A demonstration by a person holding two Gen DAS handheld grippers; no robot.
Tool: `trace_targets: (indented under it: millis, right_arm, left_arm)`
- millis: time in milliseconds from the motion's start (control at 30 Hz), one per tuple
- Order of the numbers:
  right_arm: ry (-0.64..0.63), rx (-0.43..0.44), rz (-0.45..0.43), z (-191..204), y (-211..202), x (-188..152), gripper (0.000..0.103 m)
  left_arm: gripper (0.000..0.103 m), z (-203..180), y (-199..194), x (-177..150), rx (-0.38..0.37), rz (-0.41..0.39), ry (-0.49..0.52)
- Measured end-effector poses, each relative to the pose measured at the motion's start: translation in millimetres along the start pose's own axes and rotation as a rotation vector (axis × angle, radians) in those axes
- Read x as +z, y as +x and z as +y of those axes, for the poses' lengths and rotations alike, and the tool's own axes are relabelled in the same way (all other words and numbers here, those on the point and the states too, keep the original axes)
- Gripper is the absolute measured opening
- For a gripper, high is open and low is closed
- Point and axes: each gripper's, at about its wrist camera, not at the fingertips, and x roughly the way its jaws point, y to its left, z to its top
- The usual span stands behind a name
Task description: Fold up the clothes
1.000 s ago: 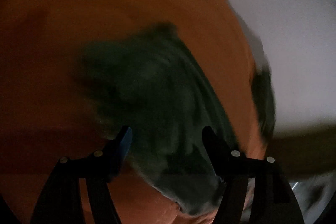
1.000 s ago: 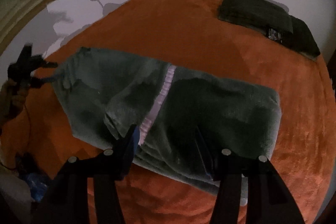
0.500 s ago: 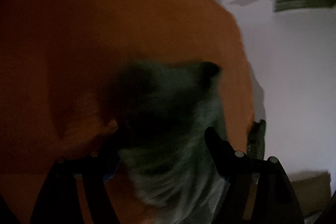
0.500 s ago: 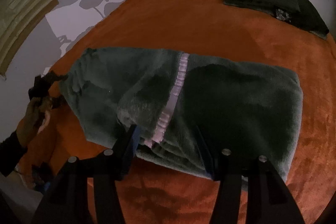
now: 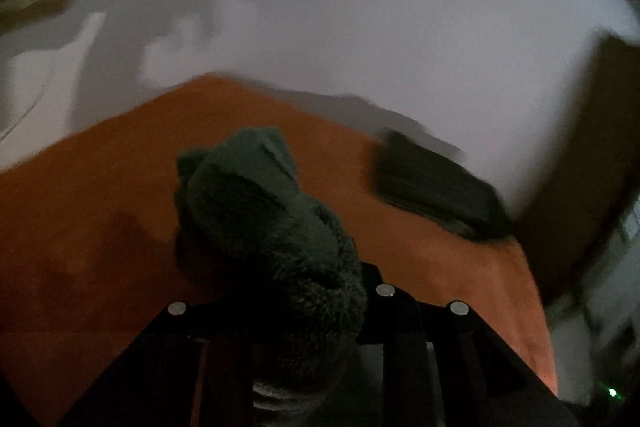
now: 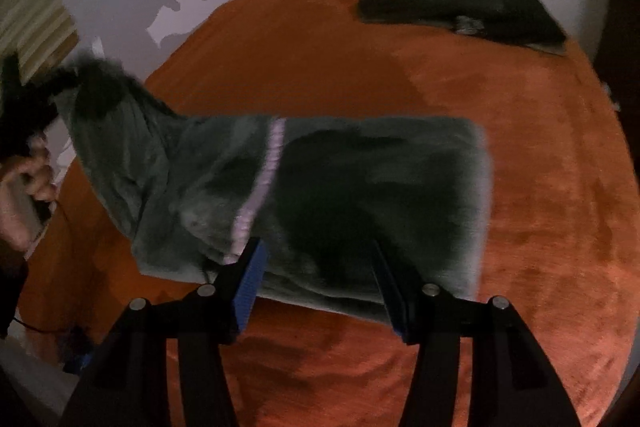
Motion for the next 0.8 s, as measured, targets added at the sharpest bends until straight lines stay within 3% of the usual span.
trace_targets:
  millis: [67, 167, 200, 233, 300, 433, 567, 600, 667, 700, 800]
  right_arm:
    - [0.045, -0.038, -0.013, -18, -11, -7, 0.054]
    - [0.112, -0.095, -0.033, -46, -28, -17, 0.054]
    - [0.135, -0.114, -0.04, -55, -33, -20, 0.054]
    - [0.157, -0.134, -0.047, -64, -39, -23, 0.054]
    - [0.214, -0.172, -0.027, -83, -42, -35, 0.054]
    - [0.306, -0.206, 0.005, -111, -45, -57, 0.054]
    - [0.351, -0.207, 0.015, -126, -49, -71, 0.054]
    - [0.362, -0.207, 0.018, -129, -50, -74, 0.054]
    - [0.402, -0.104, -0.015, -130, -50, -67, 0.054]
    - [0.409, -0.067, -0.024, -128, -48, -62, 0.054]
    - [0.363, 0.049, -0.062, -116, -42, -33, 0.054]
  left_arm:
    - [0.026, -79, 2, -23, -0.116, 0.049, 0.105]
    - [0.056, -180, 18, -81, -0.251, 0.16, 0.34]
    - [0.064, -214, 31, -112, -0.265, 0.246, 0.47]
    - [0.064, -228, 40, -127, -0.258, 0.3, 0.525]
    - [0.064, -240, 62, -154, -0.259, 0.439, 0.55]
    - [0.064, -228, 55, -156, -0.321, 0.517, 0.452]
    - [0.064, -205, -3, -137, -0.395, 0.489, 0.51]
    - [0.064, -182, -15, -127, -0.414, 0.467, 0.475]
    - [0.073, -135, -38, -108, -0.45, 0.423, 0.404]
    - [0.077, -112, -36, -106, -0.436, 0.423, 0.368]
    - [0.077, -34, -26, -110, -0.331, 0.487, 0.274]
